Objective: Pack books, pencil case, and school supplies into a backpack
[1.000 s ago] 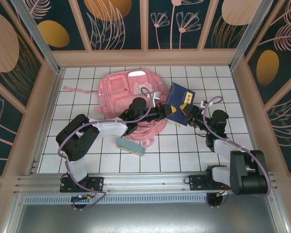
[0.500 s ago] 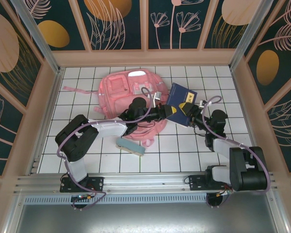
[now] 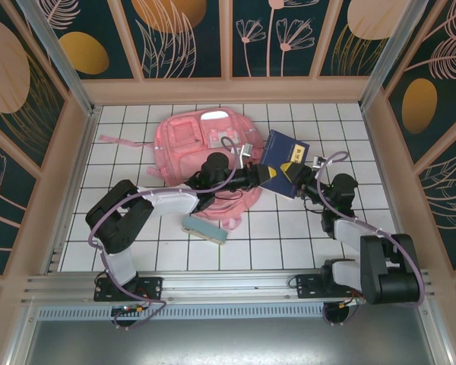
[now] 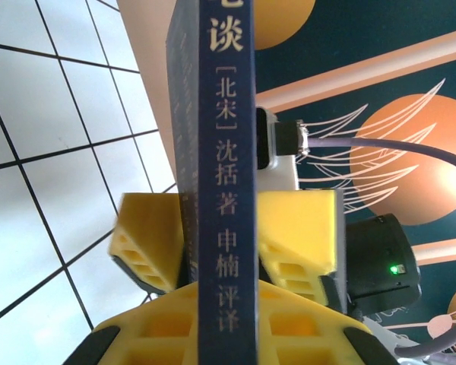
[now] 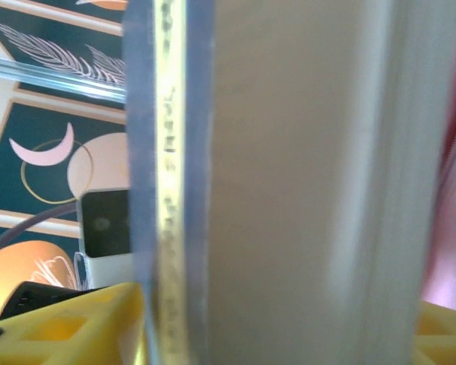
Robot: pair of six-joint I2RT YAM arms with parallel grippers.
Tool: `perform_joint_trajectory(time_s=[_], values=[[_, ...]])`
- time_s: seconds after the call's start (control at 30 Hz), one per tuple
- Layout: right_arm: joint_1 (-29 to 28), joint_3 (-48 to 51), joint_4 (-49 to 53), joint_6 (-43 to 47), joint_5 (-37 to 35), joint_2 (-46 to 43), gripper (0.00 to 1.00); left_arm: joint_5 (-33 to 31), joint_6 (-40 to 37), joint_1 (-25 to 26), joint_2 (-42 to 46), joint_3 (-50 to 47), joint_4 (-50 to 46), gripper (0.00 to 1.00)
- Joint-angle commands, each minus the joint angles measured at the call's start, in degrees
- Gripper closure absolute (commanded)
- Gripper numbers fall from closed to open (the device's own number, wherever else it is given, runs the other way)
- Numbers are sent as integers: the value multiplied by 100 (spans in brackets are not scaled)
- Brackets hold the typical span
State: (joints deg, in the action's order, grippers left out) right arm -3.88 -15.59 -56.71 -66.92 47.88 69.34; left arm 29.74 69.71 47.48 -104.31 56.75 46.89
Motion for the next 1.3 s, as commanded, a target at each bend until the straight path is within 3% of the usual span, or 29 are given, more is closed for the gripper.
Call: perform_joint_trajectory(time_s=[0.0,0.17,0.23,0.3,0.37,0.4,0.5,0.53,0.6,0.67,0.73,0.97,1.27], values=[[-43,-83,-13,166,140,-375,44,75,-63,-86,-77,-59,413,100],[-30,-99,399,367,-9,-640,64,56,-80,-143,-133,-68,428,100],[-26,-85,411,368,-23,-644,76,72,-88,-151,-166,-208,429,100],[-28,-101,493,370,-67,-643,100,76,-96,-157,-168,-207,431,100],[-16,-117,567,406,-118,-656,100,85,-130,-152,-169,-209,396,100],[-16,-119,611,420,-128,-658,100,85,-177,-153,-151,-200,334,96],[-19,-131,730,504,-179,-679,100,-12,-501,-162,-49,-139,-175,61],[-21,-131,790,543,-202,-702,100,-104,-714,-163,12,-138,-531,54],[-8,-144,1007,666,-255,-772,100,-422,-1266,-169,177,66,-1428,41],[5,-163,1322,842,-318,-870,100,-939,-1909,-173,404,218,-2476,39],[51,-148,1638,996,-383,-1015,100,-1523,-2470,-173,551,411,-3448,28],[383,161,2424,1295,-620,-1608,100,-3167,-3806,-174,530,854,-5485,36],[832,454,2442,1259,-280,-1875,100,-4679,-4764,263,517,858,-6304,52]])
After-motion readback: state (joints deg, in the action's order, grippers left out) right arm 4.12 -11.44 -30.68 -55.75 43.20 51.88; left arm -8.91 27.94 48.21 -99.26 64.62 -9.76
